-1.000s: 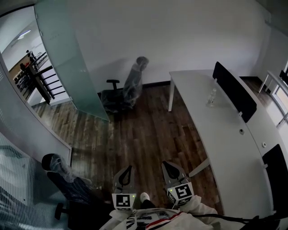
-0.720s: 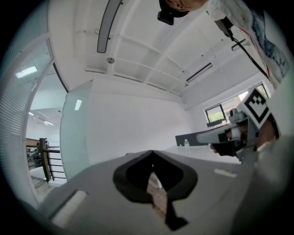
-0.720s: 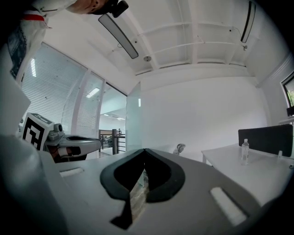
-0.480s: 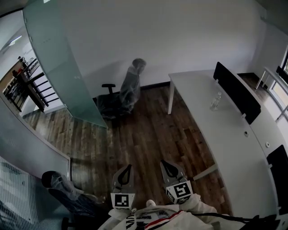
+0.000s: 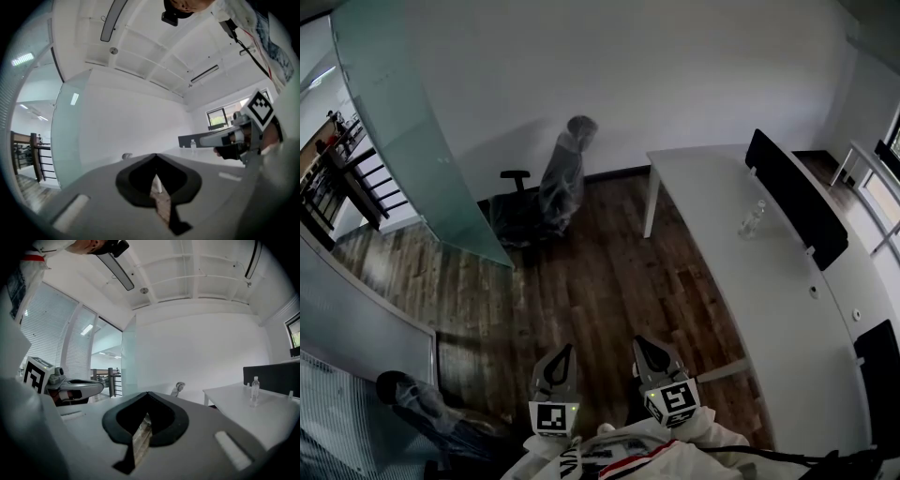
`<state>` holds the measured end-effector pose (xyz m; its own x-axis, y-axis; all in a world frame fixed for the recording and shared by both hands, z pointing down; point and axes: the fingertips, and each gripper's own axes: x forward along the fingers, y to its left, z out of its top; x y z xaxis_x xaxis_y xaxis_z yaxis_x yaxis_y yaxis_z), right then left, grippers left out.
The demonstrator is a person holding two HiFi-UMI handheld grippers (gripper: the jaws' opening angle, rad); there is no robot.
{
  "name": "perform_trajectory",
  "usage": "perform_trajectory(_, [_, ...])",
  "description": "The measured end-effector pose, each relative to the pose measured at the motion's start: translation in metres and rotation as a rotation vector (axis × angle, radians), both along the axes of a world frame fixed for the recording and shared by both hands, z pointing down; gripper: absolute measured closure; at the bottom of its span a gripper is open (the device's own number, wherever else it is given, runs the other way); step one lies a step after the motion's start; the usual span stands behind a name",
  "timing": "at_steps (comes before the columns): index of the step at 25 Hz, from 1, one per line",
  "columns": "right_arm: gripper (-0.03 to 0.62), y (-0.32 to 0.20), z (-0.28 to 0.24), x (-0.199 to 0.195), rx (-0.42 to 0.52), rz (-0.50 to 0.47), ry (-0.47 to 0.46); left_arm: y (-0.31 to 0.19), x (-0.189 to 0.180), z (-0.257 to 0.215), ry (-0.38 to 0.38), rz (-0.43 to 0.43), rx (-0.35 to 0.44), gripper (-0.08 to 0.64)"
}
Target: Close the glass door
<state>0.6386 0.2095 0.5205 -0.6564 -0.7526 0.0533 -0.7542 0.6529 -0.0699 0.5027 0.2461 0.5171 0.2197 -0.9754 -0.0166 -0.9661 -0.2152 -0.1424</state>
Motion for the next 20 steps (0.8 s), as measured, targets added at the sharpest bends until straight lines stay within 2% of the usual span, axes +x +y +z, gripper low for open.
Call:
perform_trajectory(6, [0.588,-0.087,-0.008,-0.007,0.013,-0.063,-0.014,-0.076,-0.004,-0.001,-0.026,-0.052,-0.019,0.56])
perform_trajectory(11, [0.588,-0.162,-0.024,0.004,0.036,-0.091,-0.042,-0.146,0.008,-0.019,-0.05,-0.076,-0.002,0.56])
perform_trajectory(20, [0.588,-0.249,-0.025,0.033,0.011,-0.109,-0.083,-0.234,0.038,-0.027,-0.086,-0.08,-0.012,0.56])
